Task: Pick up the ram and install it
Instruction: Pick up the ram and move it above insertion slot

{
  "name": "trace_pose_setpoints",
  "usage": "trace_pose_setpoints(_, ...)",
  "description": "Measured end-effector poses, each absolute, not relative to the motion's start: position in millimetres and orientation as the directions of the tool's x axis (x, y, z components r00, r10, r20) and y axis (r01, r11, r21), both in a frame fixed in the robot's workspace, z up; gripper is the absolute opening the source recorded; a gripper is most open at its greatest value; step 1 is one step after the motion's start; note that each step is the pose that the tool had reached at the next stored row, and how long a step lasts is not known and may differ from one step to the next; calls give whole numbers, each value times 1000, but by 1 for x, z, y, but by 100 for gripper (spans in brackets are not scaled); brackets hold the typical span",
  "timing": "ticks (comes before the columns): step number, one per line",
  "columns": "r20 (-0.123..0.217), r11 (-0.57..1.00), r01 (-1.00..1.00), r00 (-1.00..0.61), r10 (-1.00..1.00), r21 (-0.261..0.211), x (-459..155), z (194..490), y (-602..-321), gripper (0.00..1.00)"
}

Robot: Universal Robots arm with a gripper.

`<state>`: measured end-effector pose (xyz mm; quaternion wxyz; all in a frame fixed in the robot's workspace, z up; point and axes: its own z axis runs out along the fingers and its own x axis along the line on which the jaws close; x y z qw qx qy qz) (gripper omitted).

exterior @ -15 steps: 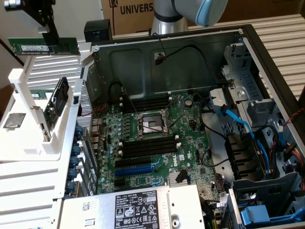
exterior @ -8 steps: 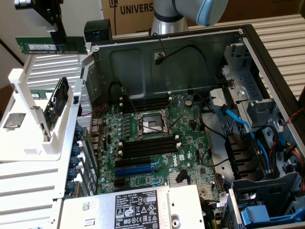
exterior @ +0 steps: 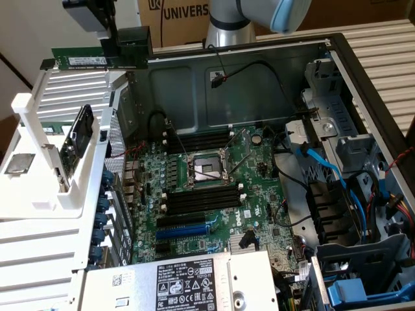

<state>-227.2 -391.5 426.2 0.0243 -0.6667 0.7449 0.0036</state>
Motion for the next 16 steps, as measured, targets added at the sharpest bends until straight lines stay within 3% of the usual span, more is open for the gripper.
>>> trace_pose_setpoints(16,-44,54,-995,-50,-998,-85,-197,420,-392,12)
